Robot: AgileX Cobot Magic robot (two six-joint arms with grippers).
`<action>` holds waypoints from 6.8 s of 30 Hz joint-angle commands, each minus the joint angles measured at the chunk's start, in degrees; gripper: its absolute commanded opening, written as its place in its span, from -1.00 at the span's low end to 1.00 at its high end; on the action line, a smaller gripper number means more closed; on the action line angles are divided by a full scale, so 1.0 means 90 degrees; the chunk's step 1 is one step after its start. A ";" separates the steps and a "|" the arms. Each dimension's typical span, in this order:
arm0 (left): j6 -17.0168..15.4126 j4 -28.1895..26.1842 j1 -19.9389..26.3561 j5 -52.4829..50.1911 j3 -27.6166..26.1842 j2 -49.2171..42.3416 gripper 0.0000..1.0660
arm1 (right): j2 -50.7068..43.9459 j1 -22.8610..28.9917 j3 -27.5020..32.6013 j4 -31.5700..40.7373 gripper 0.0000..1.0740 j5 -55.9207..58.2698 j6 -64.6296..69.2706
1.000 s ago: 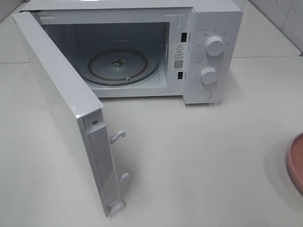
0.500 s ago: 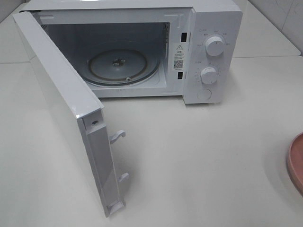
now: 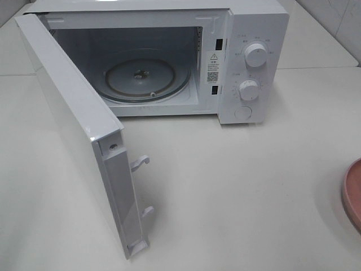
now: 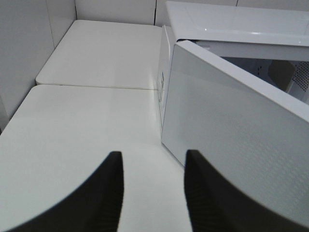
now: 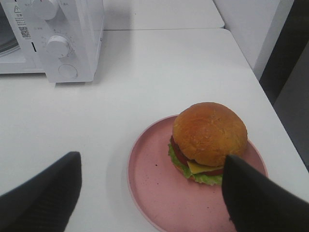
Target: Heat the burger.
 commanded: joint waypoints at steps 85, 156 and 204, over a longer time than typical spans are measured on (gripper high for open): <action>-0.0923 0.0898 -0.2928 -0.9696 0.0420 0.8830 -1.00 | -0.0178 -0.0051 0.0000 -0.0006 0.42 -0.0038 -0.0013; 0.1006 -0.1642 -0.4501 -0.3361 -0.3731 1.0345 0.92 | -0.0178 -0.0051 0.0000 -0.0006 0.42 -0.0038 -0.0013; 0.0554 -0.0535 -0.0560 0.2897 -0.3731 0.7009 0.92 | -0.0178 -0.0051 0.0000 -0.0006 0.42 -0.0038 -0.0013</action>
